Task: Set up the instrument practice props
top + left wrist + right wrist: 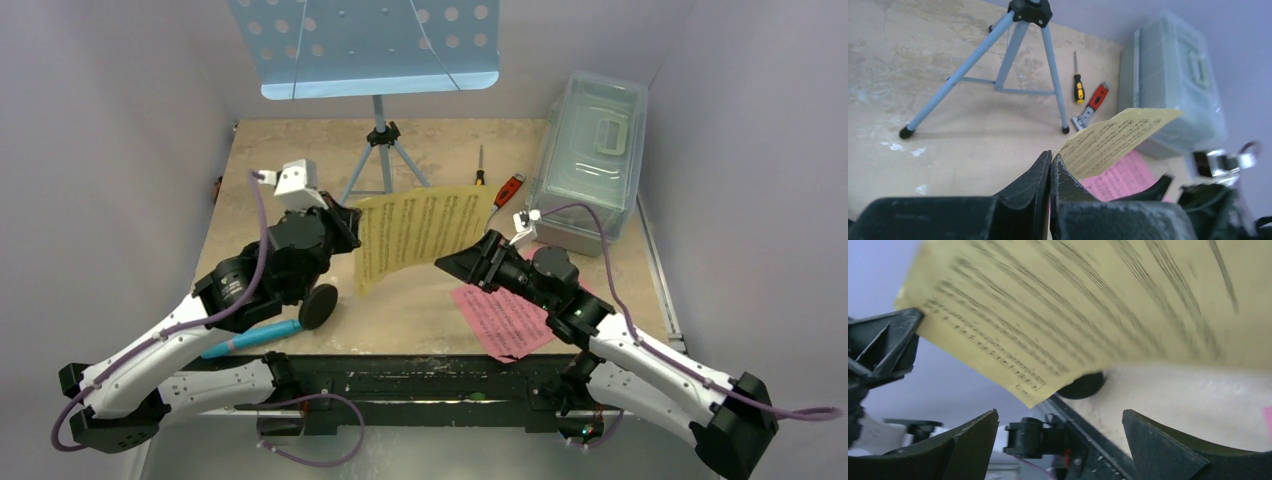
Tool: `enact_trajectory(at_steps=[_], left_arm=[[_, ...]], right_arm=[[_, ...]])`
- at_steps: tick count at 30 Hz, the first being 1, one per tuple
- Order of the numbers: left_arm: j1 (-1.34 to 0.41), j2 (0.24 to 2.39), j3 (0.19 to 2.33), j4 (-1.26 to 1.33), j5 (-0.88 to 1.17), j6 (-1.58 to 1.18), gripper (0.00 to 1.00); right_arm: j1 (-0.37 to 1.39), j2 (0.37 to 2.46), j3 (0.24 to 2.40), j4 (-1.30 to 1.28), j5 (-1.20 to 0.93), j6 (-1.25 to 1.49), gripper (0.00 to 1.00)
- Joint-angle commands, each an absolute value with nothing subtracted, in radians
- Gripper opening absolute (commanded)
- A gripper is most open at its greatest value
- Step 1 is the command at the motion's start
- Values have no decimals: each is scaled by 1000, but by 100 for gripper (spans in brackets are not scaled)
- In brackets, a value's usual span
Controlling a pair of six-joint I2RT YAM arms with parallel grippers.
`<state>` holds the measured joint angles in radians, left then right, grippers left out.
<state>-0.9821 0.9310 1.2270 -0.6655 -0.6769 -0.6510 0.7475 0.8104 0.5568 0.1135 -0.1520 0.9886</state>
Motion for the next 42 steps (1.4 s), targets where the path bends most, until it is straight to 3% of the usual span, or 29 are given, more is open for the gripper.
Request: enact_trajectory(at_steps=[1,10,15,19,23,34,42], left_arm=[[-983,860,1123,-404,-851,-1052,0],[-982,732,955,-198,-812,-1315,0],[-982,688,878,-106,-787,-1415,0],[-983,698,878,-102,-752,-1443,0],[-982,669,804,-36,-717,-1519,0],[-982,634,746,-18,-686,-1600,0],[-982,649,705,-34,-630,-1654,0]], right_arm=[[777,906,429,514,-191,1496,98],[842,1146,267,1250,-114,1681,98],[860,1331,300,1493,-120,1789,98],[861,1444,246,1760,-9,1813,98],[861,1537,270,1841,-36,1807,98],[801,1393,293,1814,70,1477,98],[682,1204,386,1265,-88,1364,98]])
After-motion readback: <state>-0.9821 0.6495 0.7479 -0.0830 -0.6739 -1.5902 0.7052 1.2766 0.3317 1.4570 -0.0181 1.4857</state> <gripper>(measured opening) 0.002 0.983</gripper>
